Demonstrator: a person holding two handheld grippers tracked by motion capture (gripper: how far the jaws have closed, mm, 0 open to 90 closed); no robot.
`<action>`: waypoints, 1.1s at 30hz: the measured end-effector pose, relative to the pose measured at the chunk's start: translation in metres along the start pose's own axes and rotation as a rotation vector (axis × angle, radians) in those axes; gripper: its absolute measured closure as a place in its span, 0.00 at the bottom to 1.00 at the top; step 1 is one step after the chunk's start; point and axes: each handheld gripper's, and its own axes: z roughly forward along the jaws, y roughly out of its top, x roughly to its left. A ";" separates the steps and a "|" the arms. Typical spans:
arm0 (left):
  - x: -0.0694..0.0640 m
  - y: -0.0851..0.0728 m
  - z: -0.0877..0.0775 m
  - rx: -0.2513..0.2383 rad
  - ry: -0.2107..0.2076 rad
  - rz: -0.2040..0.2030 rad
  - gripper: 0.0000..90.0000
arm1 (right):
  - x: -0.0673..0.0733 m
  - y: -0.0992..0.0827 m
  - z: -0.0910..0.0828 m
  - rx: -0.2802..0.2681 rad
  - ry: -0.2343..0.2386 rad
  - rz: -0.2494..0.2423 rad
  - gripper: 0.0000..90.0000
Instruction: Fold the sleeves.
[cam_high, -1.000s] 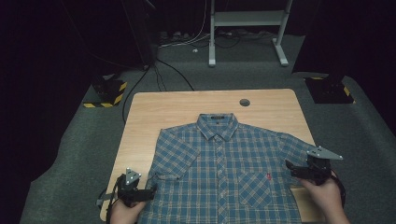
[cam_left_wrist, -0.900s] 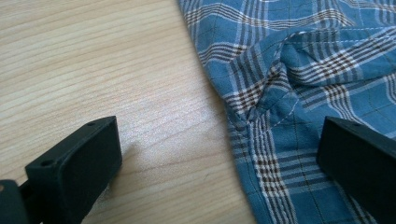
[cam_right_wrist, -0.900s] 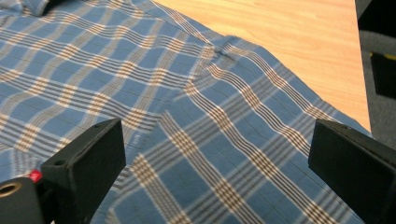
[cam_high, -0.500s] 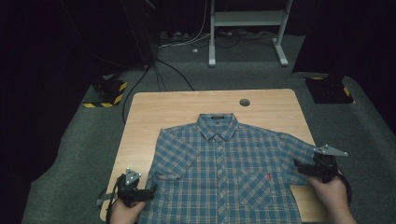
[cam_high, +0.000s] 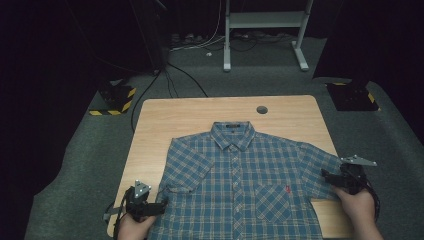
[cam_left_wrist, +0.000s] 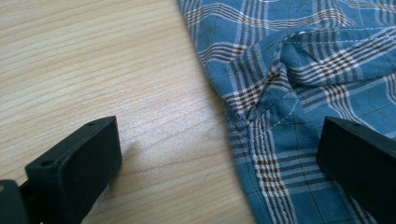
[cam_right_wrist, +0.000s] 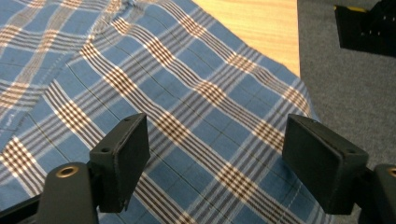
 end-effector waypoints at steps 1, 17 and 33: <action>0.000 0.000 0.000 0.000 0.000 0.000 0.00 | -0.001 -0.001 0.001 0.003 0.002 0.003 0.26; 0.000 0.000 0.000 0.000 0.000 -0.001 0.00 | 0.002 -0.004 0.001 -0.008 0.017 -0.002 0.57; 0.000 0.000 0.000 0.000 0.000 -0.001 0.00 | 0.015 0.001 -0.009 -0.073 0.039 0.032 0.96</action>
